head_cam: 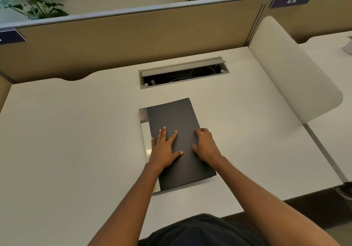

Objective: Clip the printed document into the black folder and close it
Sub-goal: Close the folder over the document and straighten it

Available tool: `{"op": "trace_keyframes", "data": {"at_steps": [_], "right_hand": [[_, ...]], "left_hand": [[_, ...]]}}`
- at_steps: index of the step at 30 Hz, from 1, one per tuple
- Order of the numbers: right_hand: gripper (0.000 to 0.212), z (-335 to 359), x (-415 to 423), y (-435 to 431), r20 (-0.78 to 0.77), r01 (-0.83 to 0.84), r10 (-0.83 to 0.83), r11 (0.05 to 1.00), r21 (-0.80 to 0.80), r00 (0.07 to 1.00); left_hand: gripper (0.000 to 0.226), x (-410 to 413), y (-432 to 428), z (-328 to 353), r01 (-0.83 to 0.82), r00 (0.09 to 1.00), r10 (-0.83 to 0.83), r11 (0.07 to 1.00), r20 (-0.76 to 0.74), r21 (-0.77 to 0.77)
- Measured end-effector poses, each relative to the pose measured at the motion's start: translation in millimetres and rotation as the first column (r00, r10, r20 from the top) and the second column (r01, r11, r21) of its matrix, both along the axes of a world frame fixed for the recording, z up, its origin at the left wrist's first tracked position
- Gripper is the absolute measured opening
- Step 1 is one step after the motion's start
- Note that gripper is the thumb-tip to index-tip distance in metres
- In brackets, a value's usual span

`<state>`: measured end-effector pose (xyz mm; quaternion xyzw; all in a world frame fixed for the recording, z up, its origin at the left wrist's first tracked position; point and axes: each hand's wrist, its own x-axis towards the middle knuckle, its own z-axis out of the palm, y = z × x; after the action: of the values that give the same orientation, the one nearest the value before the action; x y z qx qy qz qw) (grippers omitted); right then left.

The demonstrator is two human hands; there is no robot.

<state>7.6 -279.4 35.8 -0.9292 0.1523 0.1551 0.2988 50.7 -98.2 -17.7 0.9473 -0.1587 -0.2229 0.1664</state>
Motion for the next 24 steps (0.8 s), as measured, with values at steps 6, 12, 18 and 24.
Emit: {"op": "trace_keyframes", "data": {"at_steps": [6, 12, 18, 24], "right_hand": [[0.06, -30, -7, 3, -0.036, -0.163, 0.159, 0.974, -0.156, 0.987], [0.085, -51, -15, 8, -0.061, -0.274, 0.268, 0.918, -0.287, 0.961], [0.084, -59, -19, 8, -0.042, -0.274, 0.275, 0.908, -0.317, 0.961], [0.084, -60, -22, 9, -0.036, -0.269, 0.271, 0.911, -0.314, 0.962]], "left_hand": [[0.091, -5, -8, -14, 0.002, 0.999, -0.009, 0.99, 0.046, 0.14], [0.073, -10, 3, -9, -0.257, 0.954, 0.247, 0.966, 0.168, 0.038], [0.071, -19, 34, -3, -0.576, 0.809, 0.577, 0.816, 0.11, -0.049], [0.066, -19, 36, -2, -0.665, 0.729, 0.684, 0.708, -0.001, -0.236]]}}
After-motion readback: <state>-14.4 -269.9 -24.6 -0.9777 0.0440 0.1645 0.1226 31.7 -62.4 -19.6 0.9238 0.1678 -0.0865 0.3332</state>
